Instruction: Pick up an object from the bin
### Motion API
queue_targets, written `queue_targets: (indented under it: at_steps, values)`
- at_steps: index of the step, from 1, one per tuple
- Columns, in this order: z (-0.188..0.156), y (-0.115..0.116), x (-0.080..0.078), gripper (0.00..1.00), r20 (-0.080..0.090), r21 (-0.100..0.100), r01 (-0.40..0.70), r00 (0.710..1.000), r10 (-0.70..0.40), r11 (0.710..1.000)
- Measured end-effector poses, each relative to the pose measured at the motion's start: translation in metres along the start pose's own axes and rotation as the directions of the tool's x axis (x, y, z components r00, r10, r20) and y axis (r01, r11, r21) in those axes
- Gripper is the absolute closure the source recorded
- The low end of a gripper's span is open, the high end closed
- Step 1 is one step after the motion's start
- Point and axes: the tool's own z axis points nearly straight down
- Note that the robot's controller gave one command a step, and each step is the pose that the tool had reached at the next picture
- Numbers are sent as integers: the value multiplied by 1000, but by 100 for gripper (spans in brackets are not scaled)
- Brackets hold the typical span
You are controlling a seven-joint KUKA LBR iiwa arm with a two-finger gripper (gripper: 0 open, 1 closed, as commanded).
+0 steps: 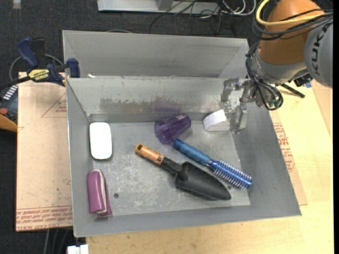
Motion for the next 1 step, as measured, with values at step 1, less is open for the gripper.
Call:
queue_targets:
  at_steps: [1]
  values:
    - [-1,0,1,0,0,0,0,1000,0,1000]
